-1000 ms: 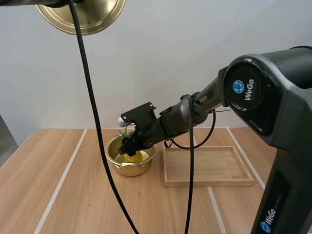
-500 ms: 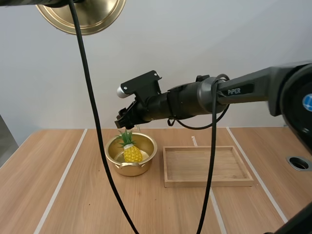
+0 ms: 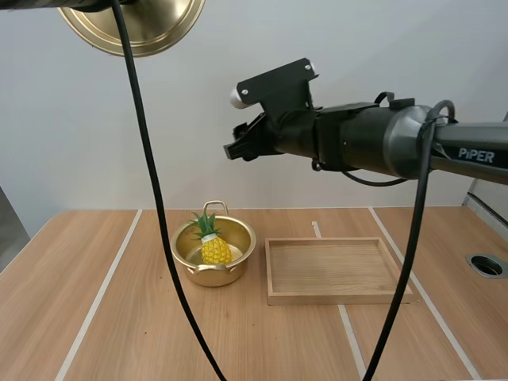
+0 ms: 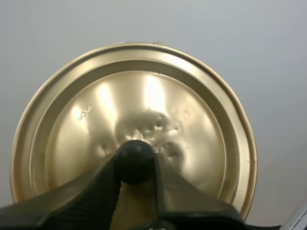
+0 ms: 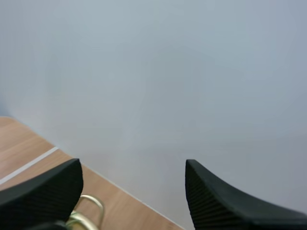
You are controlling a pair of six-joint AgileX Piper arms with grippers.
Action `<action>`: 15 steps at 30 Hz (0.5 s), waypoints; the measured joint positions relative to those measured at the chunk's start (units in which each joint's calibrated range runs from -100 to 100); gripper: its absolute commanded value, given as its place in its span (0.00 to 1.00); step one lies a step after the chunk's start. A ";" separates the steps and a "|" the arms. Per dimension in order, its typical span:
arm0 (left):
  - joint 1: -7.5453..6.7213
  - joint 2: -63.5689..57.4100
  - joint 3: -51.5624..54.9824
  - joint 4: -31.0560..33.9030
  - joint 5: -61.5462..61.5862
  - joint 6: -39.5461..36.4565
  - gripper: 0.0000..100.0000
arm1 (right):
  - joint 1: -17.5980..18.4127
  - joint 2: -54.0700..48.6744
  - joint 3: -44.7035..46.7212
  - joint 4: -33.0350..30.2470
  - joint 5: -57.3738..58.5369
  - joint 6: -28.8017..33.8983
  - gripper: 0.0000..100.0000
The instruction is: Open the pot, put the pineapple inside, and close it
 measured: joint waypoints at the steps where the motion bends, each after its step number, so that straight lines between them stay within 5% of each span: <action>1: 0.00 0.00 0.00 0.00 0.00 0.00 0.00 | -0.61 -0.60 0.00 0.00 -1.51 0.00 1.00; 3: 0.00 0.00 0.00 0.00 0.00 0.00 0.00 | -1.69 -1.85 0.00 0.00 -3.99 0.00 0.88; 5: 0.00 0.00 0.00 0.00 0.00 0.00 0.00 | -2.81 -3.32 0.00 0.00 -5.99 0.00 0.65; 9: 0.00 0.00 0.00 0.00 0.00 0.00 0.00 | -4.34 -6.60 0.00 0.00 -9.79 0.00 0.00; 15: 0.00 0.00 0.00 0.00 0.00 0.00 0.00 | -5.96 -12.87 0.00 0.00 -14.94 0.00 0.00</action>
